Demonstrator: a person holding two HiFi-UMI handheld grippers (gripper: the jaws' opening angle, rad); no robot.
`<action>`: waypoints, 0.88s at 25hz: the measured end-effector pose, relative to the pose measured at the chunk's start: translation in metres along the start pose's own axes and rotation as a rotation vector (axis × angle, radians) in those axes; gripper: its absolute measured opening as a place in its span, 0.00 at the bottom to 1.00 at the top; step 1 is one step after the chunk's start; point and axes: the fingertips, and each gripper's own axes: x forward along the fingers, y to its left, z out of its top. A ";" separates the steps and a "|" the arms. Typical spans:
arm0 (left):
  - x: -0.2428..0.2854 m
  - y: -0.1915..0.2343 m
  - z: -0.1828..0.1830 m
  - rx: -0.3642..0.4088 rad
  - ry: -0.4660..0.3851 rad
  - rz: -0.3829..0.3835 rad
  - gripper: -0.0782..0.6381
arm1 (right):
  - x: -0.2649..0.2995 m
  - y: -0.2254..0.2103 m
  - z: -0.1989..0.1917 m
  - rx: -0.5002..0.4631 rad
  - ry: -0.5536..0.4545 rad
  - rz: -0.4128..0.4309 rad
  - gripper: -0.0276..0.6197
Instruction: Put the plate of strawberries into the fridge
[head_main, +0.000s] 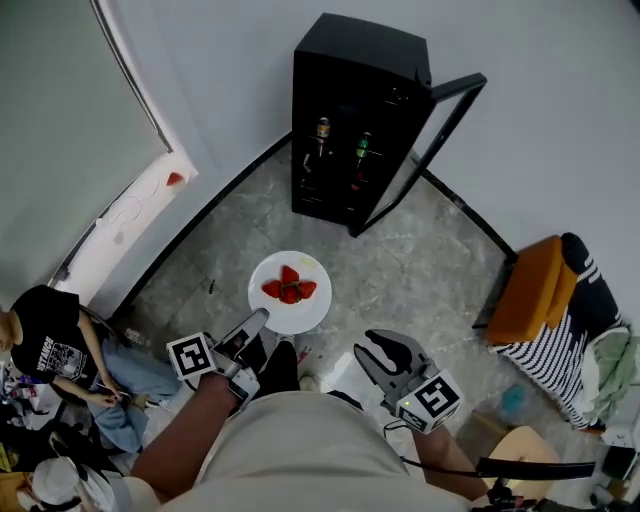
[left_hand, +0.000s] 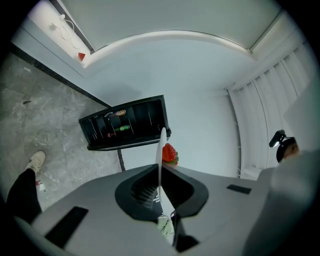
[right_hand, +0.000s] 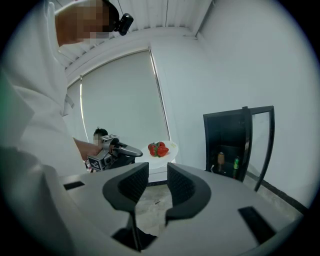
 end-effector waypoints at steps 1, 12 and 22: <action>0.012 0.003 0.012 -0.002 0.013 0.000 0.14 | 0.008 -0.010 0.005 0.005 0.004 -0.012 0.23; 0.141 0.031 0.131 0.081 0.205 -0.011 0.14 | 0.099 -0.094 0.078 -0.007 -0.007 -0.162 0.23; 0.257 0.081 0.193 0.070 0.186 0.064 0.14 | 0.123 -0.163 0.093 0.029 0.023 -0.196 0.23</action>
